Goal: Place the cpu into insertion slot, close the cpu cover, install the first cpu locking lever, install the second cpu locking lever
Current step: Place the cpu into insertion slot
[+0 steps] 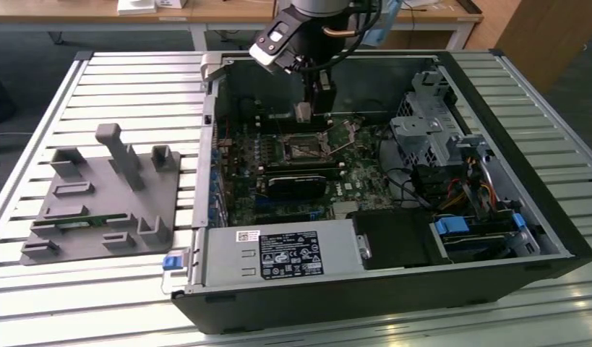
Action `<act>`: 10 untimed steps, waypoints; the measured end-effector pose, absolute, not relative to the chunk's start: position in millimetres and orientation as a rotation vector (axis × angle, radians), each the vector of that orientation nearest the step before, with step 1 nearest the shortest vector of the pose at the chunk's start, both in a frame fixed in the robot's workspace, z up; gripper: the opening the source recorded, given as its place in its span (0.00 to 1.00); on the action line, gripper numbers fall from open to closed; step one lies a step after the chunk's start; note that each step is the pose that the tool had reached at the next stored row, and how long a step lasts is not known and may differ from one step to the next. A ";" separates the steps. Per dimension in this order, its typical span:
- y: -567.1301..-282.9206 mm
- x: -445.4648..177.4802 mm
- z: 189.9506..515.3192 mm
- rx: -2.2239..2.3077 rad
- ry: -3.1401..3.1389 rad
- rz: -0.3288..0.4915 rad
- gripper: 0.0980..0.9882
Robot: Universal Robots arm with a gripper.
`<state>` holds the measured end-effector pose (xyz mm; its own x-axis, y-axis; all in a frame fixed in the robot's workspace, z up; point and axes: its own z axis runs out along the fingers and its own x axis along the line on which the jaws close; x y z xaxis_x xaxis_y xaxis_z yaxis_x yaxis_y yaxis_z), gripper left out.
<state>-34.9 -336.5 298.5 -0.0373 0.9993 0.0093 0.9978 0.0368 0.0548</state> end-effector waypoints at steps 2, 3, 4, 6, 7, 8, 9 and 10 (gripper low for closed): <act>-333.6 -34.4 295.8 2.158 2.239 0.072 0.50; -332.5 -34.4 294.3 2.157 2.239 0.071 0.50; -332.0 -34.4 292.5 2.157 2.239 0.071 0.50; -331.6 -34.3 289.0 2.157 2.239 0.070 0.50; -331.5 -34.3 287.6 2.157 2.239 0.070 0.50; -331.4 -34.3 286.5 2.157 2.239 0.070 0.50; -331.4 -34.4 285.6 2.157 2.238 0.070 0.50; -331.4 -34.4 284.9 2.157 2.238 0.070 0.50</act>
